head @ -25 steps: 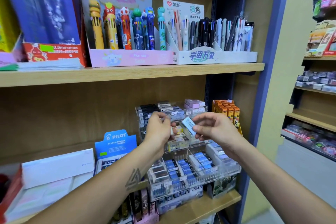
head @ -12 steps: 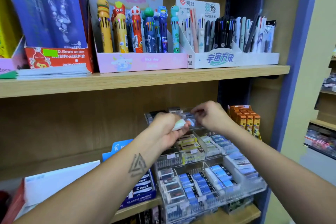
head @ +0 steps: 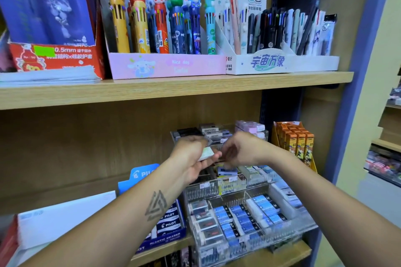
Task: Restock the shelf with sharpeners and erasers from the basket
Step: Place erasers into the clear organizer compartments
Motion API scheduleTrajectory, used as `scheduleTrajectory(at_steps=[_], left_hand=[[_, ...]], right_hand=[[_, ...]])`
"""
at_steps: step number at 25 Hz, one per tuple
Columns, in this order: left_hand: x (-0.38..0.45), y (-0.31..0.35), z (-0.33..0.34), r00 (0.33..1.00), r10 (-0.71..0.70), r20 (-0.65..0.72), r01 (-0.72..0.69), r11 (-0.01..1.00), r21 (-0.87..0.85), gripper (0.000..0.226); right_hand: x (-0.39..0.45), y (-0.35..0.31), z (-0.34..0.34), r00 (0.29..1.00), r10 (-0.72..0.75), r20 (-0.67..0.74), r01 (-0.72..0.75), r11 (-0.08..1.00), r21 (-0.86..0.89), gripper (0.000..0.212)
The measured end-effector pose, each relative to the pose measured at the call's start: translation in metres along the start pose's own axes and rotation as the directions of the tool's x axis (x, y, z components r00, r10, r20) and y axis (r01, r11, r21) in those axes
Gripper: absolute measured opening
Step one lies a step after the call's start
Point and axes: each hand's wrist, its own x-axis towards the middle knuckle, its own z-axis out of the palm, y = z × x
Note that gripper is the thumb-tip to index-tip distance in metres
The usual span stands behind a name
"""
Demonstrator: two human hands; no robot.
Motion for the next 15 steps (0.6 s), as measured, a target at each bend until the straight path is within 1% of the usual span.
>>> scheduleTrajectory(at_steps=[1, 2, 3, 5, 6, 7, 8, 9, 10, 11, 12, 13, 15], left_hand=[[-0.003, 0.0, -0.002, 1.0, 0.0, 0.005, 0.0, 1.0, 0.017, 0.007], [-0.006, 0.0, -0.004, 1.0, -0.001, 0.01, 0.001, 1.0, 0.024, 0.007], [-0.008, 0.0, -0.005, 1.0, -0.006, 0.014, 0.006, 1.0, 0.02, 0.008], [-0.009, -0.001, -0.008, 0.999, -0.027, 0.018, 0.027, 1.0, 0.014, 0.012], [-0.008, 0.0, -0.01, 0.999, -0.041, 0.025, 0.041, 0.999, 0.008, 0.016], [-0.007, 0.001, -0.012, 0.998, -0.054, 0.037, 0.054, 0.999, -0.001, 0.021], [-0.004, 0.004, -0.014, 0.997, -0.057, 0.049, 0.058, 0.998, -0.011, 0.025], [-0.001, 0.006, -0.015, 0.997, -0.049, 0.057, 0.051, 0.999, -0.019, 0.028], [0.003, 0.01, -0.015, 0.997, -0.035, 0.062, 0.037, 0.999, -0.028, 0.029], [0.005, 0.013, -0.014, 0.998, -0.02, 0.062, 0.022, 0.999, -0.035, 0.029], [0.007, 0.015, -0.013, 0.998, -0.01, 0.062, 0.012, 0.999, -0.039, 0.028], [0.008, 0.017, -0.011, 0.998, -0.002, 0.061, 0.004, 0.999, -0.038, 0.026], [0.01, 0.019, -0.009, 0.998, 0.023, 0.056, -0.021, 0.999, -0.035, 0.021]], right_hand=[[-0.001, 0.0, 0.001, 0.999, -0.001, 0.05, 0.006, 0.994, -0.108, 0.019], [-0.001, -0.001, 0.003, 0.998, 0.004, 0.065, 0.008, 0.982, -0.19, 0.02], [-0.002, -0.001, 0.005, 0.998, 0.014, 0.068, 0.002, 0.973, -0.23, 0.021], [-0.005, -0.003, 0.008, 0.996, 0.022, 0.086, -0.003, 0.977, -0.213, 0.019], [-0.008, -0.005, 0.005, 0.996, 0.013, 0.085, 0.001, 0.987, -0.161, 0.016], [-0.01, -0.006, -0.002, 0.999, 0.001, 0.044, 0.003, 0.996, -0.092, 0.012], [-0.009, -0.004, -0.011, 0.998, -0.001, -0.056, 0.0, 1.0, -0.03, 0.01], [-0.004, 0.001, -0.021, 0.979, 0.031, -0.203, -0.032, 0.999, 0.0, 0.01], [0.003, 0.006, -0.031, 0.931, 0.078, -0.356, -0.089, 0.996, -0.012, 0.013], [0.013, 0.013, -0.037, 0.875, 0.111, -0.471, -0.158, 0.986, -0.061, 0.015], [0.024, 0.019, -0.041, 0.839, 0.127, -0.529, -0.224, 0.967, -0.124, 0.018], [0.035, 0.023, -0.04, 0.836, 0.14, -0.53, -0.28, 0.94, -0.194, 0.02], [0.057, 0.026, -0.034, 0.875, 0.152, -0.46, -0.333, 0.879, -0.342, 0.022]])
